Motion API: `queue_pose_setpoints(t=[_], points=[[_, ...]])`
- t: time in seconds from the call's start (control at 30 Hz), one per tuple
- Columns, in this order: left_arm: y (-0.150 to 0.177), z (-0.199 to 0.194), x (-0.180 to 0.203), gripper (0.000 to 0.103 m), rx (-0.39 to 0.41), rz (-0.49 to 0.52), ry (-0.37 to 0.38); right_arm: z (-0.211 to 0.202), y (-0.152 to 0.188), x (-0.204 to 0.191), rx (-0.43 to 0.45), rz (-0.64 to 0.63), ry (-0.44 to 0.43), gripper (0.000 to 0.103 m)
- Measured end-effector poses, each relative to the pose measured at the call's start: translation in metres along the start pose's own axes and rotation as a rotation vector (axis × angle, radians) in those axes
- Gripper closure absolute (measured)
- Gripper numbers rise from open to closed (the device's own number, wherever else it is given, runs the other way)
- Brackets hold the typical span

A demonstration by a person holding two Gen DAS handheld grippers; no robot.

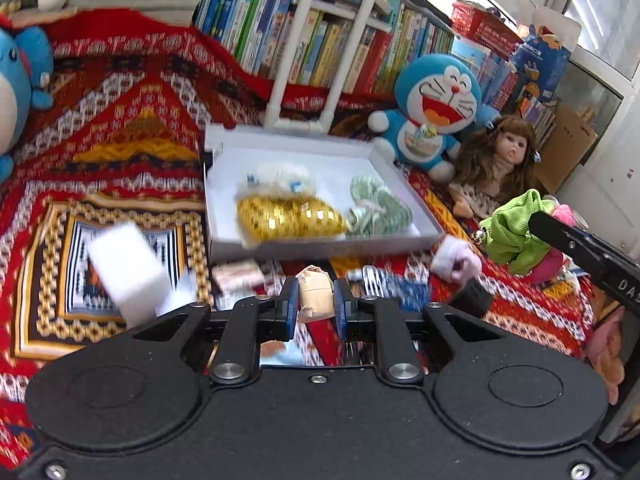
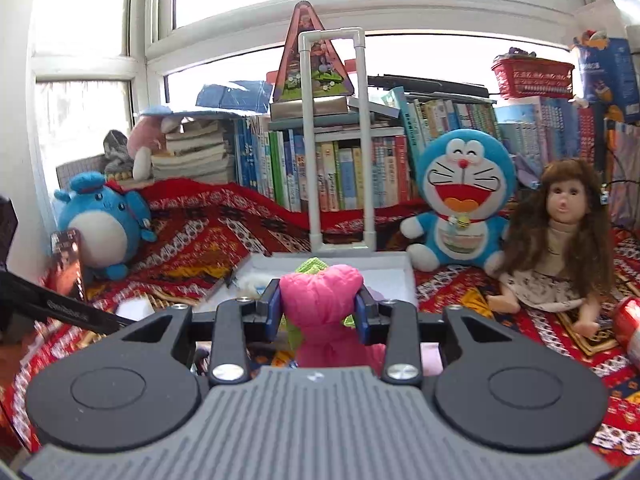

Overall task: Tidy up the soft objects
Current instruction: 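Carry the beige figure with the left tool into the tray while the right tool carries the pink plush there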

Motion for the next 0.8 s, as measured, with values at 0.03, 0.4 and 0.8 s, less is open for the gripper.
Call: queue_pose_setpoints(t=[0.03,0.4,0.8], points=[[-0.005,0.002,0.002,0.086,0.008,0.007,-0.012,0.005,-0.005,0.000,0.002,0.013,-0.011,0.062],[-0.040,0.049,0.029,0.085,0.108,0.150,-0.204,0.084,-0.029,-0.002,-0.102,0.185,-0.091,0.062],[-0.068,0.100,0.020,0.085,0.092,0.100,-0.229,0.150,-0.021,0.008,-0.189,0.306,-0.113,0.062]])
Point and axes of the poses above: each gripper's, at about its wrist camera, not at the fingertips, and z roughly the way its jaws point, x to its right, y to its underside, the point moved 7 cm from there along z, roughly the way its jaws point, and after that the axes turned 6 degrees about -z, right-handed, at the moved point
